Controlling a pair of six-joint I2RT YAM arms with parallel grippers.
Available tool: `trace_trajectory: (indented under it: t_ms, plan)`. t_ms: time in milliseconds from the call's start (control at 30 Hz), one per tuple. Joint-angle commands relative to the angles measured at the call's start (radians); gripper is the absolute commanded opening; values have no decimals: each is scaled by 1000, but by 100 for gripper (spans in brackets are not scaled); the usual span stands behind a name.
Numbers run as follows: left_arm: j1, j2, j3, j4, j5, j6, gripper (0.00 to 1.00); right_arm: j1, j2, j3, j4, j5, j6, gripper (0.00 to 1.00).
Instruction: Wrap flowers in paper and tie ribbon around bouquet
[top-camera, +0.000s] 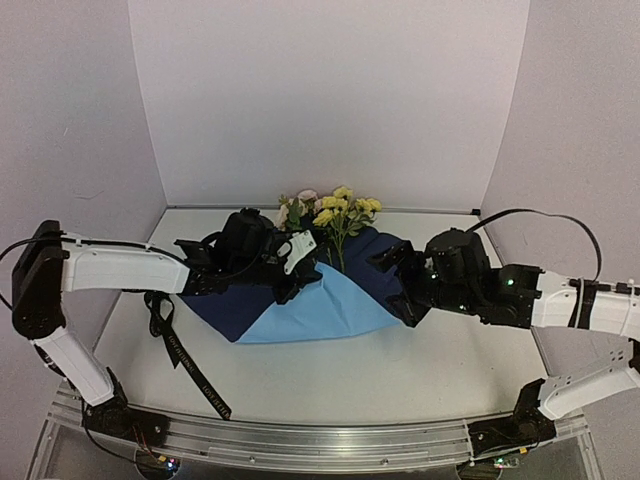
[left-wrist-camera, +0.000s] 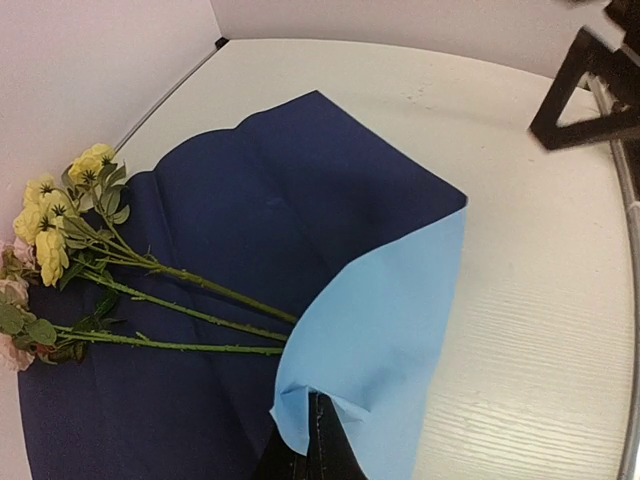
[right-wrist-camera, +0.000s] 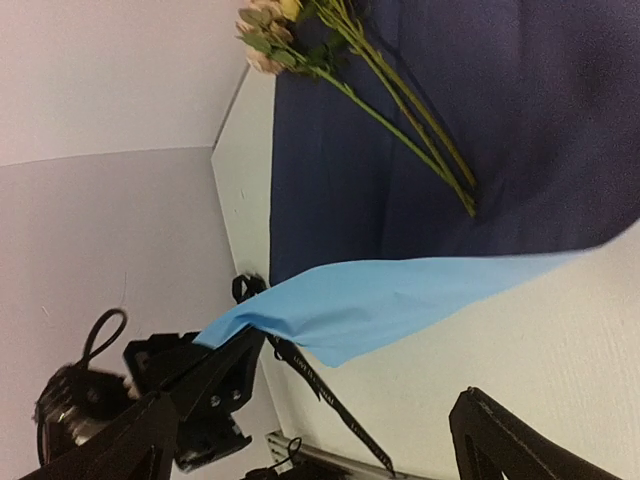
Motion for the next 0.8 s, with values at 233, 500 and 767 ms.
trace_trajectory:
  t_ms: [233, 500, 767]
  plan:
    - [197, 403, 377, 87, 230, 51, 0, -154, 168, 162, -160, 59, -532, 98]
    - [271, 576, 582, 82, 234, 56, 0, -191, 344, 271, -181, 8, -651, 98]
    - [308, 664, 663, 88, 226, 44, 0, -194, 511, 425, -270, 32, -737, 98]
